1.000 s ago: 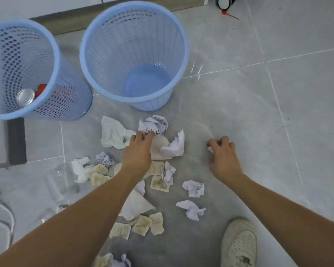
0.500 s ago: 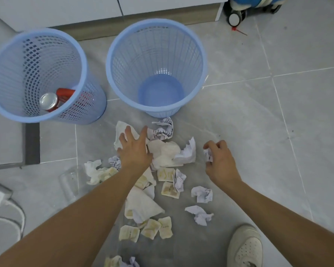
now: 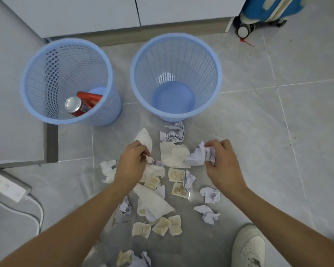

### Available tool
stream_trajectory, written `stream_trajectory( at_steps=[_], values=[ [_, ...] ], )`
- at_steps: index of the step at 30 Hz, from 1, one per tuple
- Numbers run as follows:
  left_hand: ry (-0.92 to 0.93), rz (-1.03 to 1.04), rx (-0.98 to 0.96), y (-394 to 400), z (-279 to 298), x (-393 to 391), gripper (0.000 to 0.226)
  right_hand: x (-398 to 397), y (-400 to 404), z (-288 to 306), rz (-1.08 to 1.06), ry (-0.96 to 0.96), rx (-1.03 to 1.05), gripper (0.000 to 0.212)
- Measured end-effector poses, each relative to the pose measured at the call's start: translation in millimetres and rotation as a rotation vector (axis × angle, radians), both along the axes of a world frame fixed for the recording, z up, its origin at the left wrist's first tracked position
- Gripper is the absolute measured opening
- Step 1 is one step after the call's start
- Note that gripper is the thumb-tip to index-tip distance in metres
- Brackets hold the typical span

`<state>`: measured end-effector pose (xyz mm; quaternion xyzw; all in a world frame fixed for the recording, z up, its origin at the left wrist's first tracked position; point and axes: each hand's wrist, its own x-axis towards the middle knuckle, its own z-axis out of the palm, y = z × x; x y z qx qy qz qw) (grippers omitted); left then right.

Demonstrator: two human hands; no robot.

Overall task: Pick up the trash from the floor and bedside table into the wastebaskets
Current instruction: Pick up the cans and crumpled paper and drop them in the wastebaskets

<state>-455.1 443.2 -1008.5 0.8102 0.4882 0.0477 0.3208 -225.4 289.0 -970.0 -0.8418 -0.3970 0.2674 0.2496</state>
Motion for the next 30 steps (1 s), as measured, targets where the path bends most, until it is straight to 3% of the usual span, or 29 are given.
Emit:
stream_trajectory(
  at_steps=[6, 10, 14, 17, 20, 24, 27, 30],
  values=[
    [-0.312, 0.095, 0.192, 35.4, 147.8, 31.4, 0.034, -2.8, 72.6, 114.8, -0.101, 0.035, 0.324, 0.041],
    [-0.41, 0.157, 0.252, 84.4, 200.3, 77.4, 0.026, 15.5, 142.1, 140.4, -0.106, 0.022, 0.404, 0.043],
    [-0.491, 0.125, 0.32, 135.8, 204.1, 128.0, 0.027, 37.7, 185.2, 126.2, -0.11, 0.0, 0.32, 0.046],
    [-0.404, -0.011, 0.403, 158.1, 183.9, 149.8, 0.027, 51.1, 192.9, 106.7, -0.068, -0.023, 0.232, 0.045],
    [-0.248, -0.18, 0.434, 161.7, 153.3, 154.2, 0.026, 58.3, 188.3, 93.6, 0.022, 0.002, 0.144, 0.046],
    [0.133, -0.335, 0.215, 140.8, 126.9, 149.4, 0.038, 57.2, 170.8, 91.5, 0.069, -0.047, 0.138, 0.045],
    [0.059, -0.338, 0.285, 108.8, 130.7, 132.6, 0.042, 44.9, 141.4, 96.9, 0.03, -0.07, 0.256, 0.034],
    [-0.086, -0.3, 0.358, 66.0, 140.4, 104.8, 0.028, 20.8, 93.1, 97.3, -0.013, -0.069, 0.303, 0.024]
  ],
)
